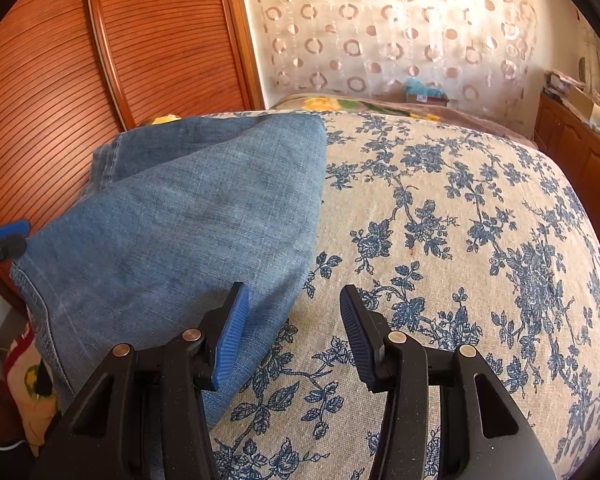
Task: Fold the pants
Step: 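Lift and fold the jeans edge over with the left gripper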
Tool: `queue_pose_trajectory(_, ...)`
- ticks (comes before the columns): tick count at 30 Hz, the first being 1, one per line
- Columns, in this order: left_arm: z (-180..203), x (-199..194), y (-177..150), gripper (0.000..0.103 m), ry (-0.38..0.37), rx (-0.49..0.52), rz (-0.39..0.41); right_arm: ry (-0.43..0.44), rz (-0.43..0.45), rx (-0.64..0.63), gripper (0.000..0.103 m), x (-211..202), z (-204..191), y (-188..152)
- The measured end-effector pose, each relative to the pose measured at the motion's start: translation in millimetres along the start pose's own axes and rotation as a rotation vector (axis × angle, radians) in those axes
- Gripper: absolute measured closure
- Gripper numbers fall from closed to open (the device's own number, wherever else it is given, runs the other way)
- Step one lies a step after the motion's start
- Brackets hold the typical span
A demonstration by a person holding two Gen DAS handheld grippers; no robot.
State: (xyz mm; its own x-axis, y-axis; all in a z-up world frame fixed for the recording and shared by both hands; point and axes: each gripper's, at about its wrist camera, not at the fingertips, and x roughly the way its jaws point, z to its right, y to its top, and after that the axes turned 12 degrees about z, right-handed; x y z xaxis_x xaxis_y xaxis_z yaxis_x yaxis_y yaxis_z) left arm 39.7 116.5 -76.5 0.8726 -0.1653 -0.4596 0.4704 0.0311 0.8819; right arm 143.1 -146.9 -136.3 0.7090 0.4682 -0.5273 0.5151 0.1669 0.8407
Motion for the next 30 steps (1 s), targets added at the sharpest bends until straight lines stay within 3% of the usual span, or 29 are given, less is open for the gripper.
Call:
queue_pose_trajectory(4, -4, 15, 18, 0.045, -0.033, -0.001, 0.013, 0.0, 0.001, 0.001, 0.055, 0, 0, 0)
queue_pose_trajectory(5, -4, 19, 22, 0.037, -0.035, 0.002, 0.017, 0.0, 0.001, 0.001, 0.055, 0, 0, 0)
queue_pose_trajectory(15, -13, 70, 56, 0.036, -0.029, 0.024, 0.01, 0.0, 0.003, 0.0, 0.055, 0, 0, 0)
queue_pose_trajectory(21, -16, 101, 59, 0.037, -0.011, 0.054, -0.025, 0.003, 0.006, -0.006, 0.055, 0, -2, 2)
queue_pose_trajectory(30, -19, 141, 59, 0.065, -0.015, 0.059, -0.123, 0.004, 0.02, -0.01, 0.055, -1, -2, 2)
